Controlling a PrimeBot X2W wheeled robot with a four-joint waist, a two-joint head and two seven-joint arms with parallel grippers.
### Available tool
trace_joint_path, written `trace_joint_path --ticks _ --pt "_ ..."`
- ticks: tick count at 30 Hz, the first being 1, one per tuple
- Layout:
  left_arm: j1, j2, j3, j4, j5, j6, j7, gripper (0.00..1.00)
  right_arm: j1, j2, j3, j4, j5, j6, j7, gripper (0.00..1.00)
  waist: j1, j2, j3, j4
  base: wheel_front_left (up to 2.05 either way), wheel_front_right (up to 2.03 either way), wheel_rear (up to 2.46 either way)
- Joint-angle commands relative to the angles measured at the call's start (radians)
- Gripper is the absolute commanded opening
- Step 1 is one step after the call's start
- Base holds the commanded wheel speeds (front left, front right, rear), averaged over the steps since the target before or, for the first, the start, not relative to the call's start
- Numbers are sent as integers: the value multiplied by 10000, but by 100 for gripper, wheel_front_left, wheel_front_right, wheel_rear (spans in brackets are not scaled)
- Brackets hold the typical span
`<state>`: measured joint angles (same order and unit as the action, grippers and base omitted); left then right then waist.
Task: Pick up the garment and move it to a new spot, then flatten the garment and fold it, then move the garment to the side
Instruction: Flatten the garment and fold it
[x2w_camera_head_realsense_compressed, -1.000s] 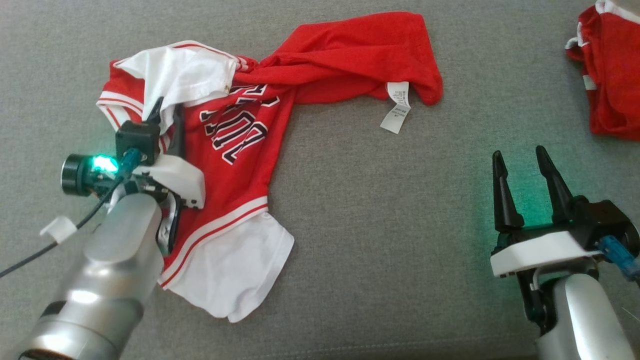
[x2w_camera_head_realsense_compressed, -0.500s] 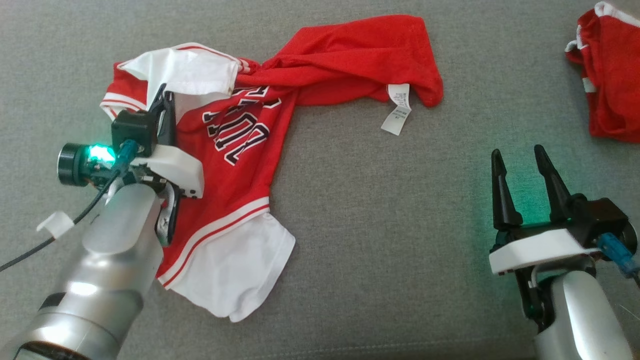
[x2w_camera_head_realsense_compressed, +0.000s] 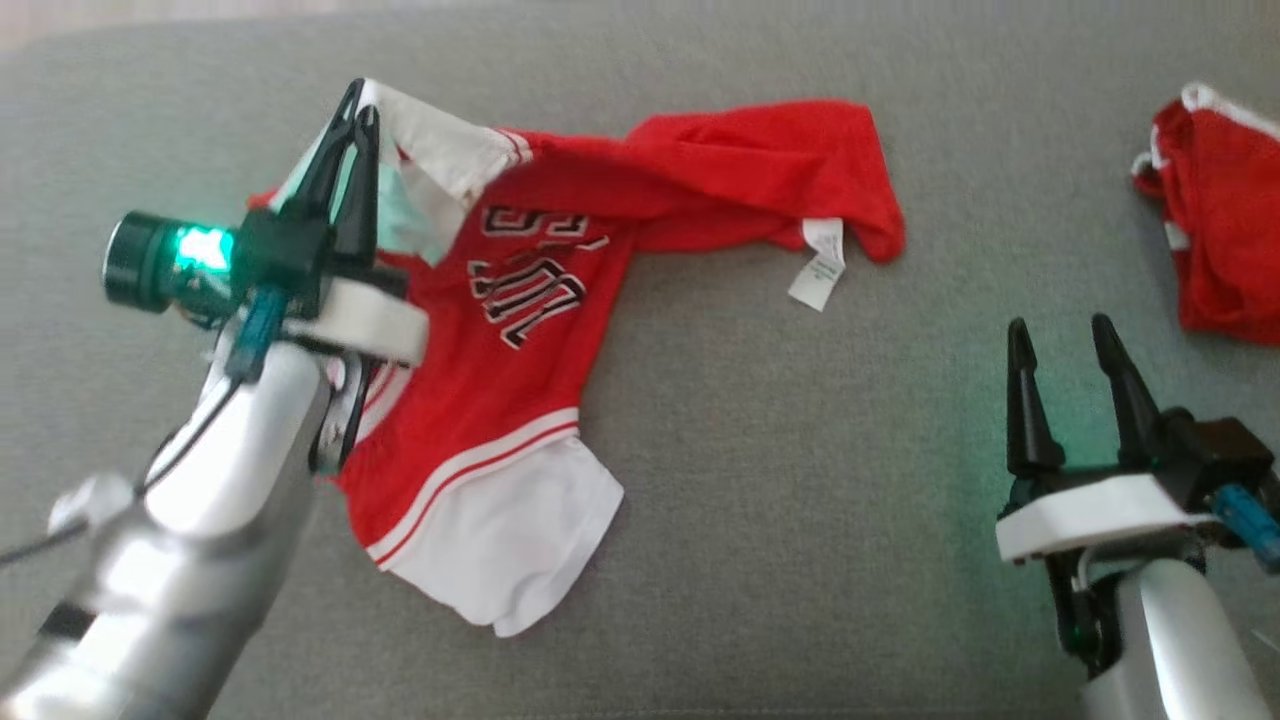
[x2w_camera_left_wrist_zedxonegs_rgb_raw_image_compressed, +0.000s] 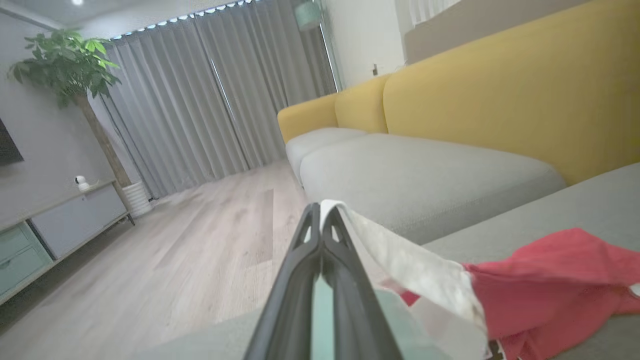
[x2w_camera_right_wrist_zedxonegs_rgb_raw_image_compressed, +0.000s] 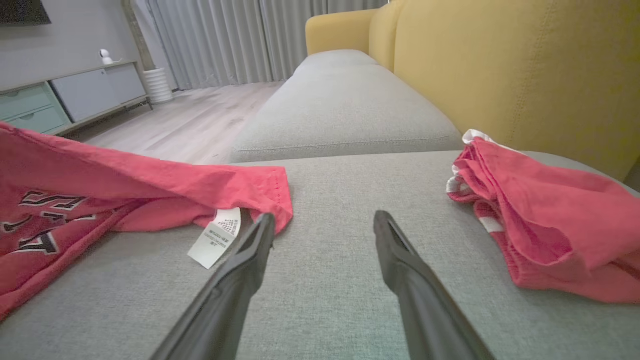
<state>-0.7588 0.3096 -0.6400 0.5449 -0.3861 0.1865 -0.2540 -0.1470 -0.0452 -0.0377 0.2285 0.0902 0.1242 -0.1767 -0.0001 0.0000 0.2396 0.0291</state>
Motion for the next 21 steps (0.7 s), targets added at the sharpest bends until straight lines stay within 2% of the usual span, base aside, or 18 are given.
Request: trace_joint_path --ticks 1,4,10,11,12,13,18,21 --pt "166 688 433 -939 149 169 -76 0 162 -51 167 -213 119 65 -135 100 1 0 -524 350 0 0 0" --pt "753 1207 387 -2293 277 375 136 0 369 -51 106 -87 214 65 -190 100 1 0 -974 549 0 0 0" --pt "2512 2329 28 -5338 503 895 1315 0 767 -51 45 161 331 65 -268 100 1 0 -1614 742 0 0 0" --pt "2512 2329 28 -5338 503 895 1315 0 767 -51 45 161 331 65 -268 100 1 0 -1614 742 0 0 0" --pt "3249 2606 -143 -6277 526 1127 1672 0 887 -51 18 211 349 65 -306 100 1 0 -1715 750 0 0 0" --pt "3249 2606 -143 -6277 526 1127 1672 0 887 -51 18 211 349 65 -306 100 1 0 -1715 750 0 0 0" --pt "5293 2873 -755 -8137 495 1896 2291 0 1139 -51 -134 268 319 65 -327 100 1 0 -1846 760 0 0 0" --pt "6031 2649 -1262 -8119 272 1889 2377 0 1181 -51 -188 273 285 65 -304 100 1 0 -1856 797 0 0 0"
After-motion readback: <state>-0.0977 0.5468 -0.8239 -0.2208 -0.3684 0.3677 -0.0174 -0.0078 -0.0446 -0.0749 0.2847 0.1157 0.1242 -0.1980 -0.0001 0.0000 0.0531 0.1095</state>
